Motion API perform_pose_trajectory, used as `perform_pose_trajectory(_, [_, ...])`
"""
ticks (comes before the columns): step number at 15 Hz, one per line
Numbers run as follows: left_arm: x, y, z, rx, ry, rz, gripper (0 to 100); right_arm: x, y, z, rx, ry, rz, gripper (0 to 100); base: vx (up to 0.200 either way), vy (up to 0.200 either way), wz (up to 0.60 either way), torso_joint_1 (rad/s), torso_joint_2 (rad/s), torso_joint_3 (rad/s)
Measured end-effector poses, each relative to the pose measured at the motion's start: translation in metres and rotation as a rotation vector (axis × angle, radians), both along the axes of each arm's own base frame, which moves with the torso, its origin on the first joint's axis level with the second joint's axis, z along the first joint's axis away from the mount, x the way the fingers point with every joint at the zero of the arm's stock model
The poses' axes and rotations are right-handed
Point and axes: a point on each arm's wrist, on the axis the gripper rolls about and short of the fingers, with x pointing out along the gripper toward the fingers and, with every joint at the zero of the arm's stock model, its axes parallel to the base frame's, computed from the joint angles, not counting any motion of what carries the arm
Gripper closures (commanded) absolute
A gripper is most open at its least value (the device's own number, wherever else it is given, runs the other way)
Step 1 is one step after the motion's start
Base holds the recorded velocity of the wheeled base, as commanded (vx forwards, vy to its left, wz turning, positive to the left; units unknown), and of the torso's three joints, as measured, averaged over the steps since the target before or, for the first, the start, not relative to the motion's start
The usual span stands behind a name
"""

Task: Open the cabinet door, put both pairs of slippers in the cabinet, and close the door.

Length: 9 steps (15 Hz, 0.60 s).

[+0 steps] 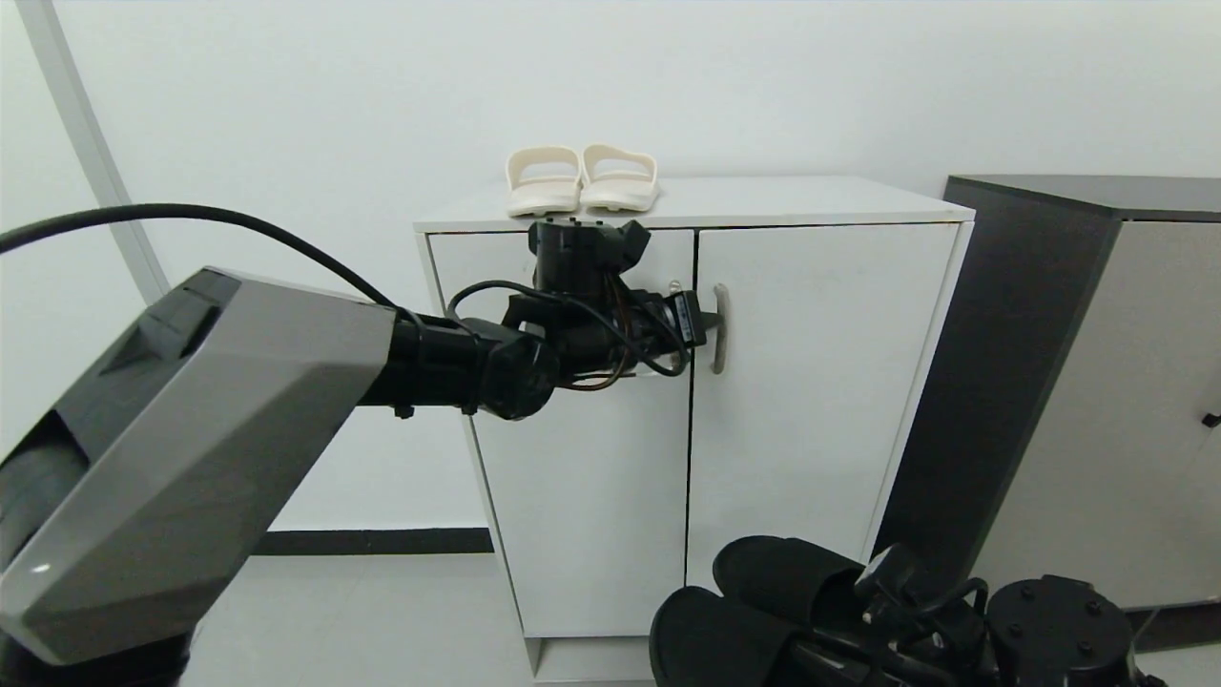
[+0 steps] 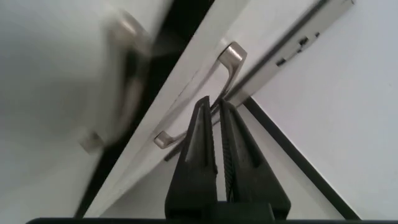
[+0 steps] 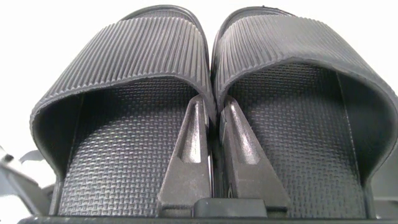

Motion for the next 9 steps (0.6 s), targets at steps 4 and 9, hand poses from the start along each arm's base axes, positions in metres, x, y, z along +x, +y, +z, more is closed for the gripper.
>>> perform_pose_trajectory(4, [-0.03, 0.007, 0.001, 0.003, 0.005, -0.023, 100, -0.004, -0.001, 0.0, 0.0, 0.002, 0.022, 100, 0.0, 0.0, 0.0, 0.0, 0.0, 0.0])
perform_pose_trajectory(9, [-0.061, 0.027, 0.01, -0.019, -0.03, -0.032, 100, -0.007, 0.001, 0.001, 0.008, -0.006, 0.038, 100, 0.0, 0.0, 0.0, 0.0, 0.0, 0.0])
